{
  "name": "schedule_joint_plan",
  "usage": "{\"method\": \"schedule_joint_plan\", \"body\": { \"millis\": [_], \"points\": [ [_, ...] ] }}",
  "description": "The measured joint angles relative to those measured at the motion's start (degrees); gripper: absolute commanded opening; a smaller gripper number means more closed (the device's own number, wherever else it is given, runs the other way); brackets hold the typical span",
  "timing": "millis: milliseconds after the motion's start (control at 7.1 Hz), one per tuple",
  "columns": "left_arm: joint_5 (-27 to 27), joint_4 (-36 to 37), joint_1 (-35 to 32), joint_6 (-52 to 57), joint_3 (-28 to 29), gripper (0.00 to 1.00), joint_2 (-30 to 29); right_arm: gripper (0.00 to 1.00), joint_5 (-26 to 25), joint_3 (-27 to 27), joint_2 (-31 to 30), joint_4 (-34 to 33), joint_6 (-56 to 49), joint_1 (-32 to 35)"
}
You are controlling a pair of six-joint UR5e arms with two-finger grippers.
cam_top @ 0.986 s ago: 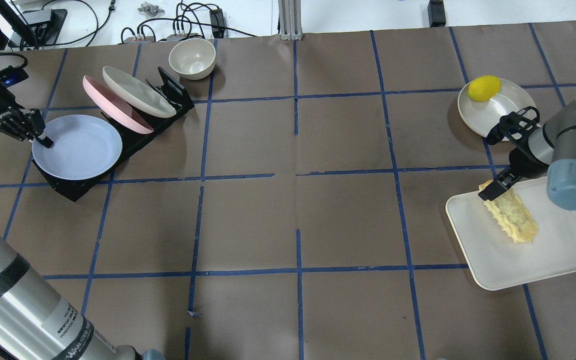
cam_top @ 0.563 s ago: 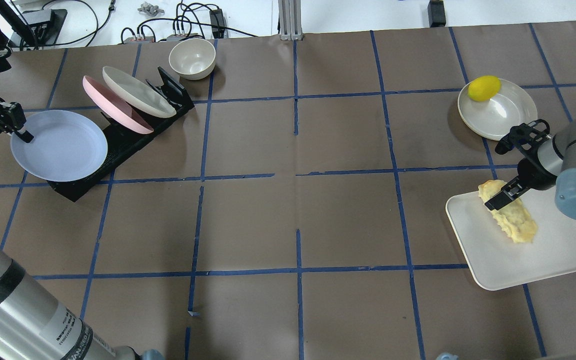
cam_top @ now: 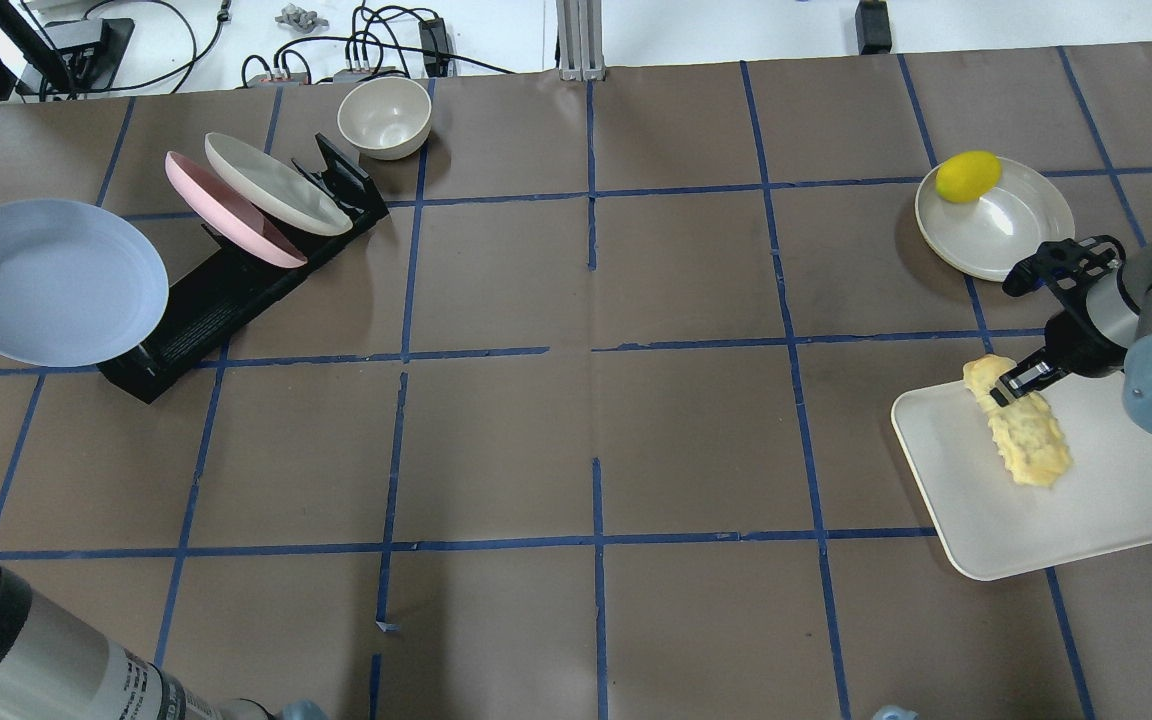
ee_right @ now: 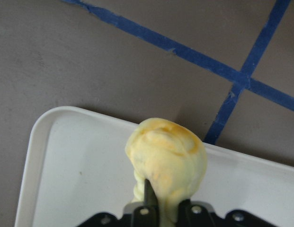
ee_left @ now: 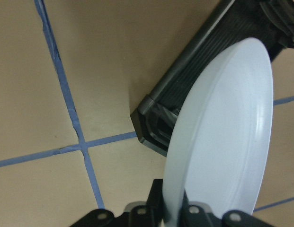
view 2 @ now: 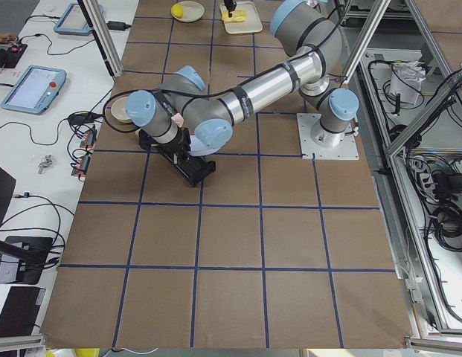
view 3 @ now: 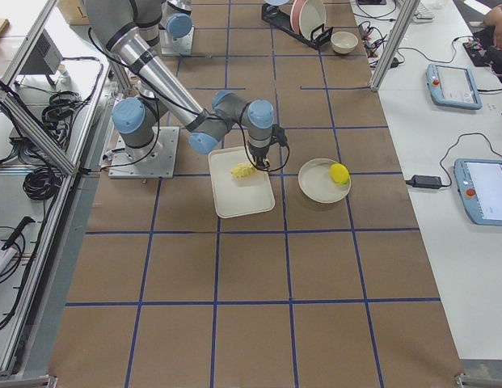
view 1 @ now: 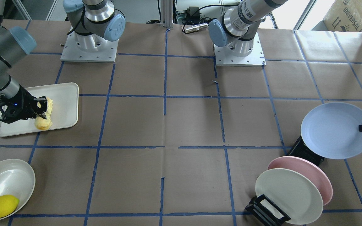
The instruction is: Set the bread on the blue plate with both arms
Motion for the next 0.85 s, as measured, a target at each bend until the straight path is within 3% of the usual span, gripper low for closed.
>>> {"method": "schedule_joint_plan", "body": {
  "millis": [282, 563, 845],
  "points": [
    [-0.4, -0.8, -3.9, -5.4, -7.9, 0.1, 8.7, 0.04, -3.1, -7.3, -2.8, 13.3, 10.7, 7.0],
    [-2.7, 1.0, -12.4, -14.9, -18.5, 0.1, 17.5, 0.05, -4.6, -20.8, -3.7, 30.8, 24.4, 17.8],
    [-8.6, 9.8, -22.4, -23.3, -27.9, 0.1, 20.6, 0.06, -4.8, -30.4, -3.4, 38.3, 37.4, 29.4]
  ]
}}
